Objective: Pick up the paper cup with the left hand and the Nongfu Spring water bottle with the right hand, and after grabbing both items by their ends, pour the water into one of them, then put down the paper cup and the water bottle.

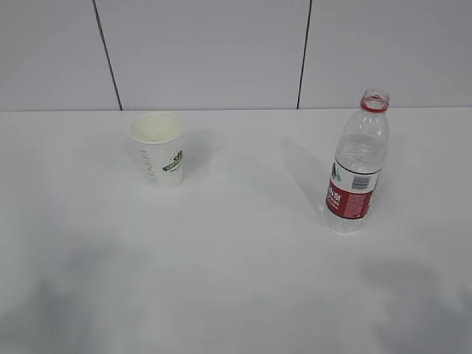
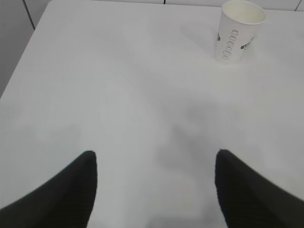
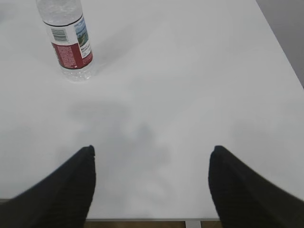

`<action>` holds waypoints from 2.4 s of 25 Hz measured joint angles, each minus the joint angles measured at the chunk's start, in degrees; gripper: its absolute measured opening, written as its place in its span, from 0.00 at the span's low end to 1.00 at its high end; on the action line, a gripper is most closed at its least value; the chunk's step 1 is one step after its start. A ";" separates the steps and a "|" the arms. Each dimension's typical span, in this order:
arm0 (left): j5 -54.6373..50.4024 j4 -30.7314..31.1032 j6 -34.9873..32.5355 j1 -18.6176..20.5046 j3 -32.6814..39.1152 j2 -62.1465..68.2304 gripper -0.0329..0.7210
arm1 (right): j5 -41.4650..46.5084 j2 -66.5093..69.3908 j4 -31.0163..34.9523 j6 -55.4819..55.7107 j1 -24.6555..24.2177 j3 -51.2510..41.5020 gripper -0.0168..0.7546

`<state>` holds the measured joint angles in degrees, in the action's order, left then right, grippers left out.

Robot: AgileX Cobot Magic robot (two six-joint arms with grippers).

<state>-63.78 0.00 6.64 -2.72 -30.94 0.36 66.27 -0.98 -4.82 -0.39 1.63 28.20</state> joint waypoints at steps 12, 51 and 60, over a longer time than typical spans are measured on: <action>0.00 0.00 0.00 0.00 0.00 0.00 0.80 | -0.10 0.00 0.00 0.00 0.00 0.00 0.74; 0.00 0.00 -0.02 0.00 0.00 0.00 0.80 | -0.10 0.00 0.00 0.00 0.00 0.00 0.75; 0.00 -0.30 -0.02 0.00 0.00 0.00 0.80 | -0.10 0.00 0.00 0.00 0.00 0.00 0.74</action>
<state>-63.78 -0.30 6.61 -2.72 -30.94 0.36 66.17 -0.98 -4.82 -0.39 1.63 28.20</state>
